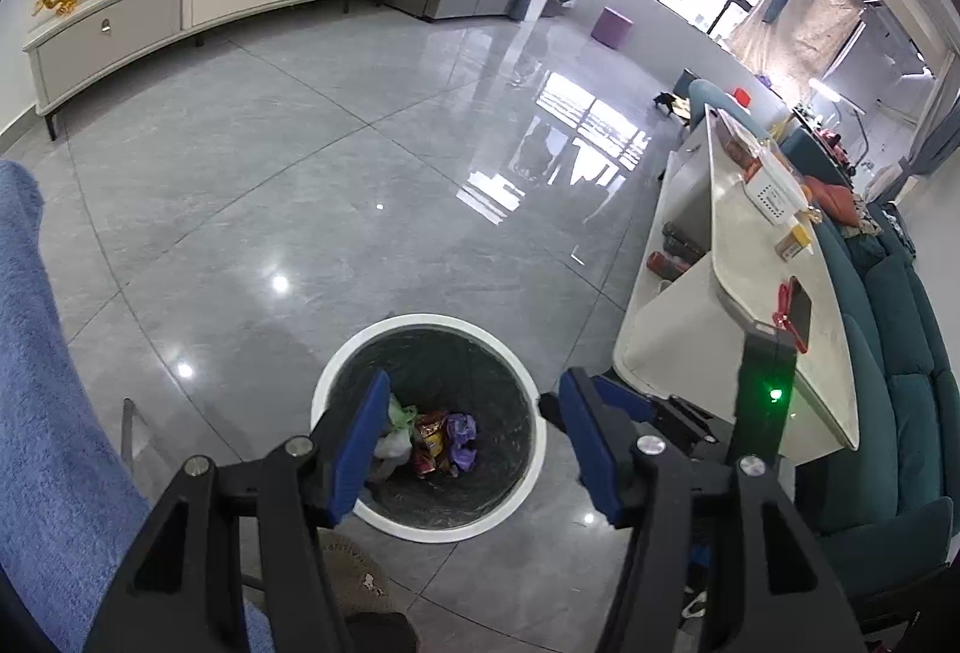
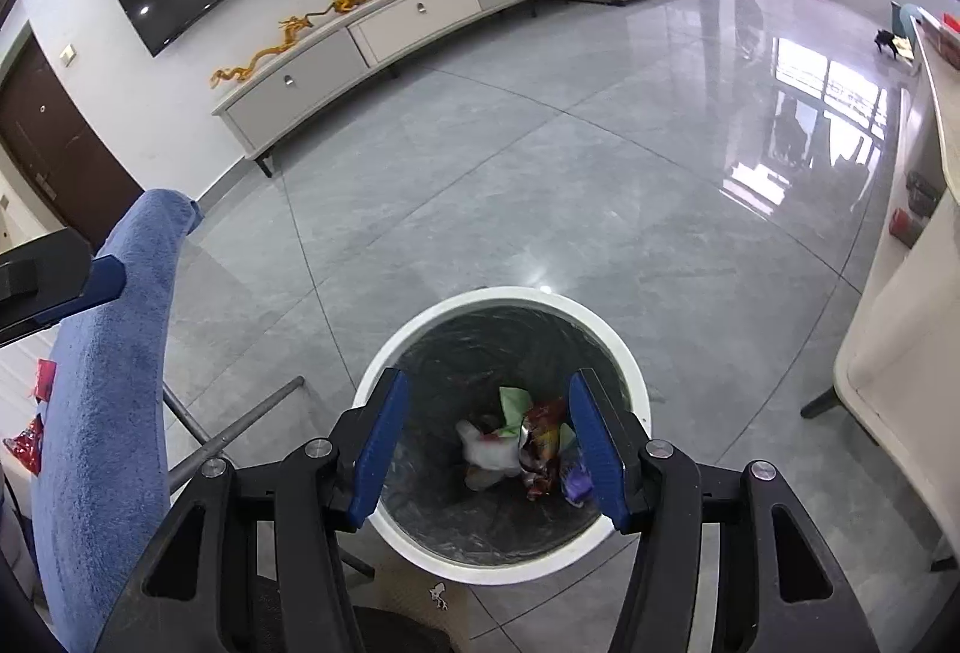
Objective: Collect trash
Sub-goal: 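Carry both items over the bin and open both tools to drop them, then move both open tools back toward the red and pink wrappers on the rug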
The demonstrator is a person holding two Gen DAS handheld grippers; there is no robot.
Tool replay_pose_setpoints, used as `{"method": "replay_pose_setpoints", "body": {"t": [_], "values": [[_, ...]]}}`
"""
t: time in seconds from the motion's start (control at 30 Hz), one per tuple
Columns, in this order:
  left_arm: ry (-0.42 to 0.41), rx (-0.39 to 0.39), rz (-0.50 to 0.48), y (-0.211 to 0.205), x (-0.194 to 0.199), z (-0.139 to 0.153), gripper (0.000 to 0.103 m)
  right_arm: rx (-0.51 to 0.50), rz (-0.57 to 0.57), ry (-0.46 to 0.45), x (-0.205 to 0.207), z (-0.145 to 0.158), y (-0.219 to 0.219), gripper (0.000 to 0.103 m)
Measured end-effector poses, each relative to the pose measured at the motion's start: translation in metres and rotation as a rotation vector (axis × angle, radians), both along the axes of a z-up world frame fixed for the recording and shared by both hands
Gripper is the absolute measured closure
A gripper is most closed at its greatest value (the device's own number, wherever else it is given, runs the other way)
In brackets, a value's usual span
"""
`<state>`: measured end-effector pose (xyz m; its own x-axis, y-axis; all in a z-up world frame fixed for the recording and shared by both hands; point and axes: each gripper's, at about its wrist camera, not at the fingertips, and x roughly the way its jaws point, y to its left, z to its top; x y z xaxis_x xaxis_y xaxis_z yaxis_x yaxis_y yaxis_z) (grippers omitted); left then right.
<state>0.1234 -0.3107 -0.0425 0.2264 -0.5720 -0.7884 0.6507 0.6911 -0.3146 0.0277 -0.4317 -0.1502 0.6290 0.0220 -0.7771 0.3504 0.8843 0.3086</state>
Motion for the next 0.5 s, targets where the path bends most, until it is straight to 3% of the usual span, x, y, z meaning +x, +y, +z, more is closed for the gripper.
{"method": "replay_pose_setpoints", "body": {"t": [0.23, 0.5], "values": [[-0.102, -0.012, 0.106, 0.036, -0.009, 0.016, 0.046, 0.015, -0.012, -0.019, -0.013, 0.007, -0.002, 0.047], [-0.208, -0.005, 0.194, 0.093, -0.031, 0.047, 0.046, 0.006, 0.009, -0.082, -0.026, 0.04, 0.01, 0.047]]}}
